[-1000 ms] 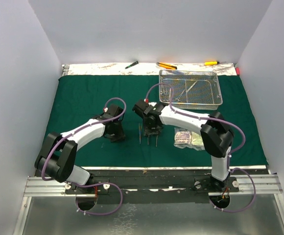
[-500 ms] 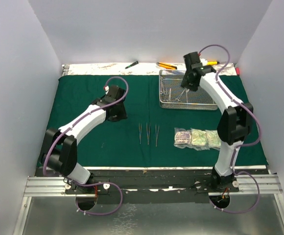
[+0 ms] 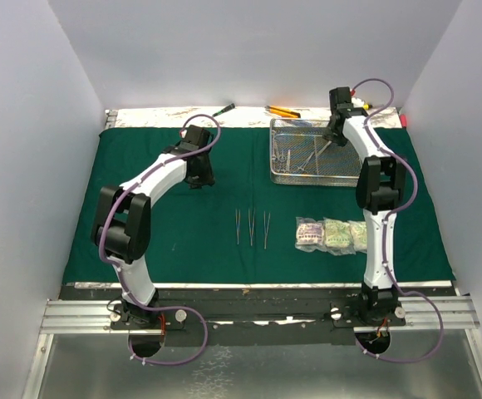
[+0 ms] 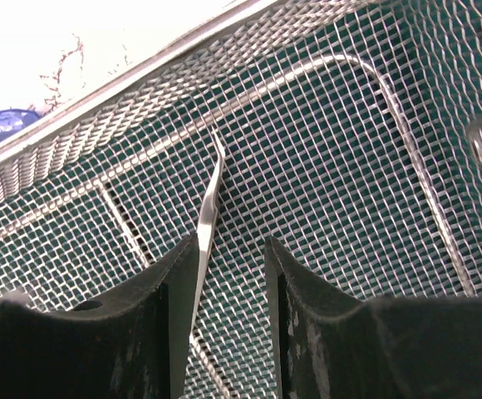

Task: Open and lay out the surgical kit
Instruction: Pick up the medical item from the container.

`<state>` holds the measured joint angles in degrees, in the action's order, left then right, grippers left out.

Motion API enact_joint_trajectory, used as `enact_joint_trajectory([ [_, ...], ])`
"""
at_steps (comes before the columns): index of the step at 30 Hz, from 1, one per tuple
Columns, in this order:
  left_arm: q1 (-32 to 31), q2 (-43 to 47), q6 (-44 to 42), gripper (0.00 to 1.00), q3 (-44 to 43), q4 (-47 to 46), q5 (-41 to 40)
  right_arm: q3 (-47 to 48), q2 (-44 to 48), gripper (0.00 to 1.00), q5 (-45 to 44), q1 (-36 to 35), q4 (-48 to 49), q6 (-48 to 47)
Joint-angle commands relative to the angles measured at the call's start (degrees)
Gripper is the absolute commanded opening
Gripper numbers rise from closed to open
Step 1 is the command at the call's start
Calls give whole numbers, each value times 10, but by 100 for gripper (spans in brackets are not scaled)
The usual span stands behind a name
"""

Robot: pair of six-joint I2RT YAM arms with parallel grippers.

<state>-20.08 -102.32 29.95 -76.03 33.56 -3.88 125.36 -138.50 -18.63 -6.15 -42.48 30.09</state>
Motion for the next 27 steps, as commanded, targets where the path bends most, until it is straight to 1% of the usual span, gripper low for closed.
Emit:
enact_joint_trajectory([
  [1, 15, -19, -27, 39, -28, 10, 28, -15, -11, 41, -12, 0, 93, -36],
  [3, 21, -24, -32, 39, -30, 10, 31, -32, -12, 41, 1, 0, 128, -48],
  [6, 29, -29, -35, 39, -32, 11, 38, -34, -24, 41, 7, 1, 150, -51],
  [13, 42, -39, -43, 39, -36, 14, 54, -9, -58, 39, -19, 2, 119, -28],
  [17, 45, -39, -44, 39, -33, 15, 60, -20, -56, 36, -39, 6, 109, -11],
  [18, 46, -39, -44, 39, -32, 15, 62, -24, -56, 34, -38, 8, 109, -5],
  [21, 46, -36, -44, 39, -32, 15, 67, -23, -58, 13, -25, 15, 98, 16],
  [22, 47, -33, -44, 39, -32, 15, 68, -22, -54, 9, -23, 16, 95, 21],
  [27, 46, -13, -45, 40, -36, 15, 72, -78, 10, 1, -9, 17, 137, 19],
])
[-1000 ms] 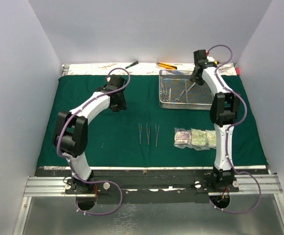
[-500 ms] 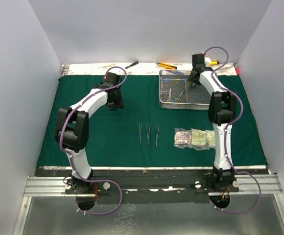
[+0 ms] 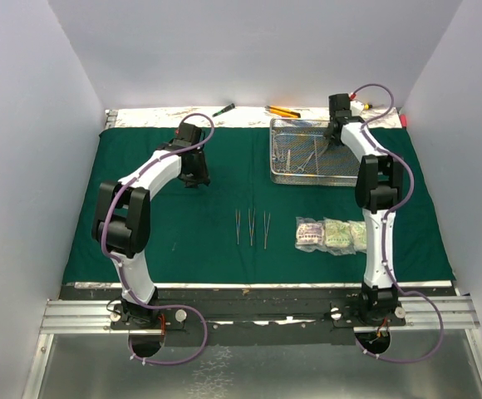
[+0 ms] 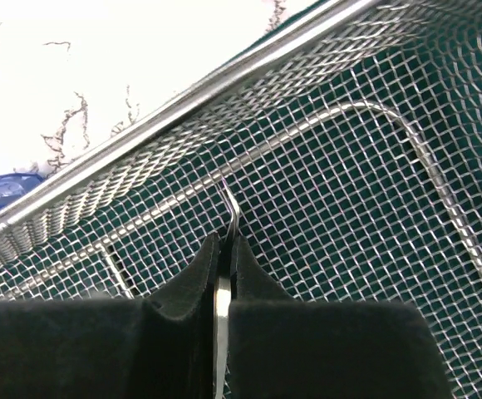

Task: Open and lay out the surgical kit
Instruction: Pick up the medical item from the container, then place the medical item in the surgical kit.

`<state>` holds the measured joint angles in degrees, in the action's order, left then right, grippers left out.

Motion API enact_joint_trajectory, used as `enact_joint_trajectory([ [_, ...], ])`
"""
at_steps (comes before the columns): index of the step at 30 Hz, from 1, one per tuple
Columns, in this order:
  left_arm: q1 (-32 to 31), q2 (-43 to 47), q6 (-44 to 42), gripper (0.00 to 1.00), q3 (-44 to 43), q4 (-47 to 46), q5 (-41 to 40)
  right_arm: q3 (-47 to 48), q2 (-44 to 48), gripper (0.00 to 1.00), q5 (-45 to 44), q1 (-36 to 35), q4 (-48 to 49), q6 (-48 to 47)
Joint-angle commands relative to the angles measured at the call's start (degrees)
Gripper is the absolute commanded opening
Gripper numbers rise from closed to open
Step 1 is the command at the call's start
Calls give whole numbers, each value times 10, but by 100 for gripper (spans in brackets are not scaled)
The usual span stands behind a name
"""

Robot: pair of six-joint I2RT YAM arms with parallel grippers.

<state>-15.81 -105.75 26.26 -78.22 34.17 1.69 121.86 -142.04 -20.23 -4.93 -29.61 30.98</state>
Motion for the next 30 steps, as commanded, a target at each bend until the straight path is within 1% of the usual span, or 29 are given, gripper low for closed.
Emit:
enact_joint_trajectory([
  [1, 4, 26, -7, 40, -16, 9, 17, -55, 62, 1, 10, 4, 17, 10],
  [4, 4, 41, -5, 40, -21, 8, 23, -91, 119, 1, 32, 4, 42, 8],
  [9, 4, 78, -5, 45, -26, -1, 53, -163, 232, 0, 105, 4, 81, 16],
  [13, 3, 126, -5, 50, -18, -45, 135, -212, 299, 1, 183, 4, 77, 55],
  [15, 3, 148, -4, 53, -19, -68, 186, -252, 335, 1, 231, 0, 90, 72],
  [16, 3, 156, -4, 55, -22, -72, 199, -274, 353, 1, 249, -6, 101, 78],
  [17, 1, 162, -4, 58, -25, -77, 221, -297, 373, 1, 269, -16, 116, 83],
  [20, -6, 177, 9, 59, -27, -99, 262, -361, 430, 1, 314, -54, 160, 98],
  [23, -25, 190, 41, 59, -11, -136, 294, -400, 470, 1, 303, -113, 178, 106],
  [25, -40, 199, 61, 59, 6, -158, 297, -409, 484, 1, 293, -153, 182, 111],
  [30, -71, 217, 100, 56, 45, -183, 264, -417, 492, 1, 273, -229, 183, 142],
])
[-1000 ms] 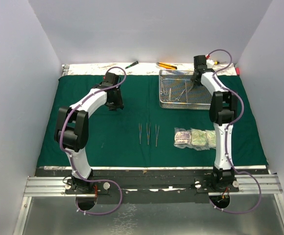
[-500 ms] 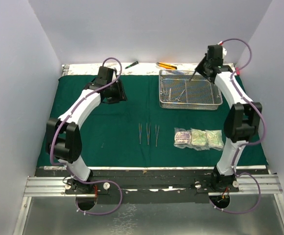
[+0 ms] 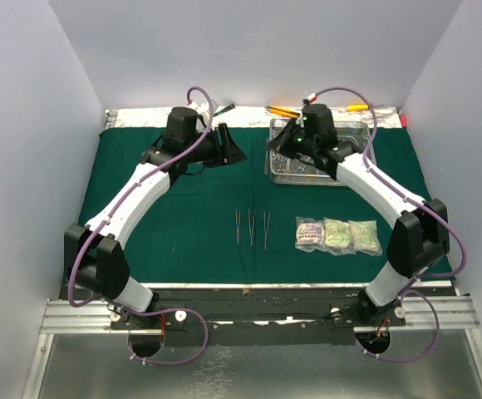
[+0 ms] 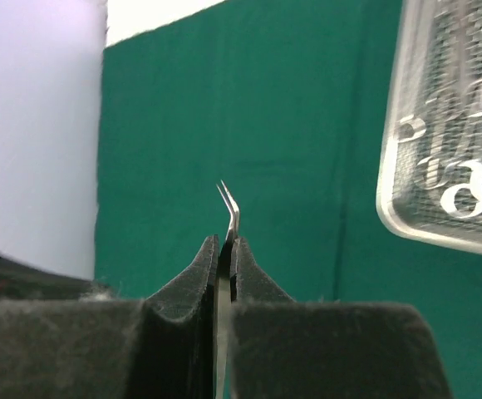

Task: Open and lay out the surgical kit
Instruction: Place the medical item in the surgical kit.

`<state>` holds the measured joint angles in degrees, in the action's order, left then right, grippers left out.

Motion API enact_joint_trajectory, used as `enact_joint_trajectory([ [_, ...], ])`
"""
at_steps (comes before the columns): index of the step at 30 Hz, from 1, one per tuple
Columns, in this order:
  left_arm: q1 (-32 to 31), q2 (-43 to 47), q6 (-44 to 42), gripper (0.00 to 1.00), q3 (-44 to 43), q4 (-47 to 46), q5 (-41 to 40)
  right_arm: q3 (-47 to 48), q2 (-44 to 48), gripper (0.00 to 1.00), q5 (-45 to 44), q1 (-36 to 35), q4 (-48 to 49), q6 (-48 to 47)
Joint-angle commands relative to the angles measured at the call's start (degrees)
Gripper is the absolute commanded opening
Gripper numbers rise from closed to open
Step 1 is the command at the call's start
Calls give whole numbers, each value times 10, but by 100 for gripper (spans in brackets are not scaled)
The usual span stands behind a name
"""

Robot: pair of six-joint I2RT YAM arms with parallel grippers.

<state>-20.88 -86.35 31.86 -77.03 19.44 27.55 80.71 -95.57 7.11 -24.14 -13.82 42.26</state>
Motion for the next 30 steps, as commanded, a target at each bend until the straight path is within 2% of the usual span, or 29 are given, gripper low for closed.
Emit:
enact_joint_trajectory([
  [1, -23, 26, 52, 55, 40, -40, 2, -3, 26, 0, -4, -49, 25, 30],
  [10, -25, 28, 68, 42, 55, -52, 13, 69, -20, 1, -30, -119, -17, 25],
  [13, -25, 29, 76, 40, 56, -52, 11, 79, -29, 1, -40, -131, -24, 24],
  [19, -17, 68, 94, 32, 84, -49, -69, 86, -36, 1, -76, -140, -41, 21],
  [21, -14, 82, 95, 32, 92, -50, -89, 86, -39, 1, -91, -141, -44, 20],
  [30, -12, 80, 95, 48, 91, -50, -63, 91, -51, 1, -66, -142, -25, 28],
])
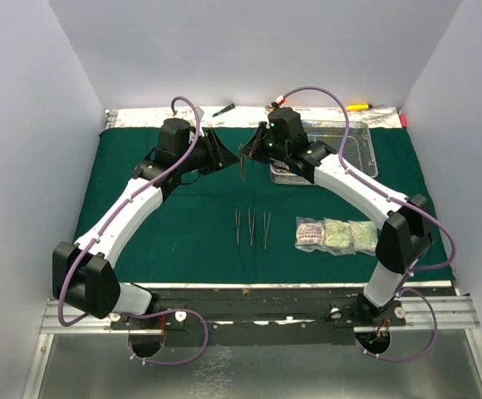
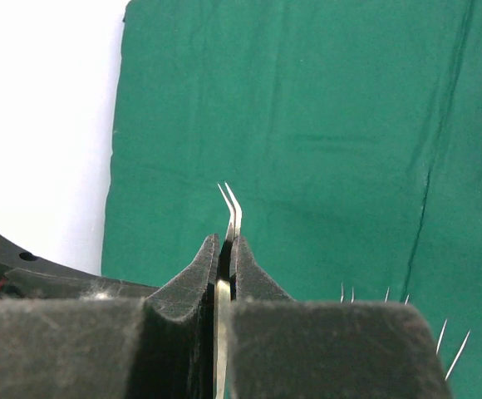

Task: Open and lay out the surgical kit
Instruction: Place the medical item in the surgical kit.

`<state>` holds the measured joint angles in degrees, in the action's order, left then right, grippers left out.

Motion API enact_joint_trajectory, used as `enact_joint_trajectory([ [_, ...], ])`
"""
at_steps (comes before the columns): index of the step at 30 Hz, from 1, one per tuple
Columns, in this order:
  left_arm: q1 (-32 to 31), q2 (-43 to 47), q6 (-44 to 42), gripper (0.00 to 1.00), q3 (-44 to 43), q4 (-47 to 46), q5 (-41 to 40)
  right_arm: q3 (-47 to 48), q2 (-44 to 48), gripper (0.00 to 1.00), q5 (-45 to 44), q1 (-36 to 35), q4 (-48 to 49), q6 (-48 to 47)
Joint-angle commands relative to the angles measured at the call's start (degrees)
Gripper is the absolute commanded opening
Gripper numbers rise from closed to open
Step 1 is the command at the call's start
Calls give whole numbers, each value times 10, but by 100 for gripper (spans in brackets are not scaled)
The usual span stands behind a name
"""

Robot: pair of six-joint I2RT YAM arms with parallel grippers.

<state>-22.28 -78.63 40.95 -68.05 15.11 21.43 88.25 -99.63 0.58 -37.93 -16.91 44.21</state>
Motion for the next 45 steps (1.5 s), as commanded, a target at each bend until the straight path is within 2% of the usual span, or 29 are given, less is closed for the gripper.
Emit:
enact_joint_trajectory([
  [1, 2, 0, 5, 48, 0, -7, 5, 15, -9, 1, 10, -5, 12, 10],
  [7, 3, -18, 10, 46, -5, -8, 37, 15, -16, 1, 31, -4, 27, 22],
  [12, 3, -29, 13, 33, -5, -9, 43, 10, -16, 1, 48, -4, 41, 33],
  [18, 4, -36, 12, 24, -8, -9, 50, 7, -17, 1, 54, -5, 45, 39],
  [24, 6, -36, 6, 0, -8, -10, 52, 8, -21, 0, 58, -4, 46, 41],
  [27, 6, -35, -7, 0, -3, -11, 50, 8, -21, 2, 59, -4, 43, 40],
  [29, 6, -31, -17, 0, 5, -10, 42, 11, -19, 15, 53, -4, 32, 38],
  [31, 6, -25, -28, 0, 21, -5, 27, 11, -15, 40, 36, -5, 18, 33],
  [33, 6, -24, -42, 0, 37, 10, 12, 11, -8, 55, 13, -4, -2, 27],
  [35, 6, -24, -58, 0, 56, 32, -10, 7, 2, 65, -17, -4, -24, 26],
  [40, -8, -30, -104, 0, 96, 92, -104, -20, 28, 66, -81, -5, -91, 32],
  [45, -70, -53, -111, 0, 118, 125, -224, -65, 58, 65, -137, -4, -142, 40],
])
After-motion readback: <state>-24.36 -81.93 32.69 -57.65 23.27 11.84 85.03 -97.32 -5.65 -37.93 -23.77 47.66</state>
